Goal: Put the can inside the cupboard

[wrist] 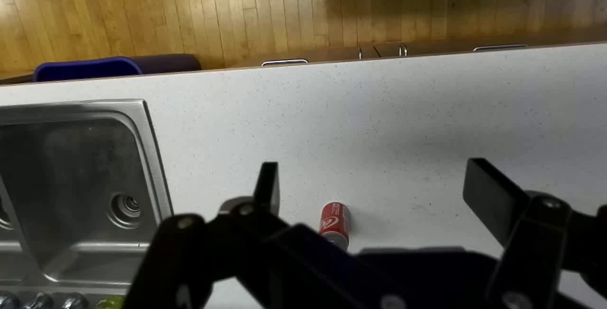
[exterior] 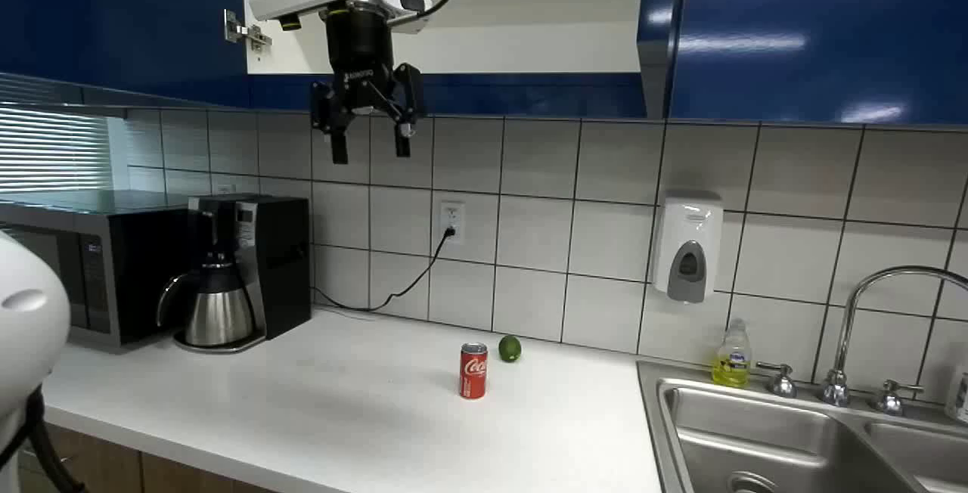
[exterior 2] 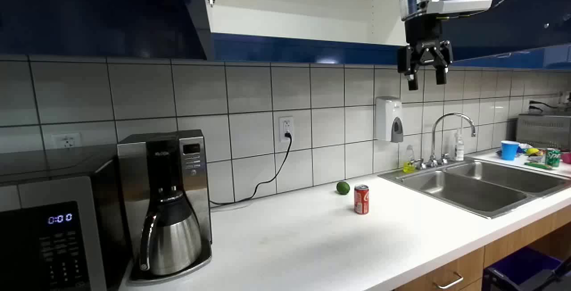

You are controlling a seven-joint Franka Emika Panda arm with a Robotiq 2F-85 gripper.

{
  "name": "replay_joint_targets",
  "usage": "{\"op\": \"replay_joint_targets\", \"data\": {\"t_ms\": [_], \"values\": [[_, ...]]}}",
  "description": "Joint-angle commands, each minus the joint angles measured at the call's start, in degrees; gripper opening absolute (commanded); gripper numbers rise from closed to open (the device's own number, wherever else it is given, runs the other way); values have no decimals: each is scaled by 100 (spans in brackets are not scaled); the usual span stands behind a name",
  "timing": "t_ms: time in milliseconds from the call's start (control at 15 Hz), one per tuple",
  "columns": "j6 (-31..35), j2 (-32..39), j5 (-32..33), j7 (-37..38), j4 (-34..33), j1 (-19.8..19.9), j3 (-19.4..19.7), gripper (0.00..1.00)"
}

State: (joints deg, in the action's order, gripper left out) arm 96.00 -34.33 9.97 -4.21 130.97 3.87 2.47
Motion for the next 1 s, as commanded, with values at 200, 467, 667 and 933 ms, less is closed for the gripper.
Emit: {"op": "replay_joint_targets", "data": {"t_ms": [200,467,667,933], "values": [[-11,3,18,20,-9,-47,33,100],[19,41,3,24,-11,-48,43,100],[199,229,8,92,27,-32,57,100],[1025,872,81,221,286,38,124,100]]}}
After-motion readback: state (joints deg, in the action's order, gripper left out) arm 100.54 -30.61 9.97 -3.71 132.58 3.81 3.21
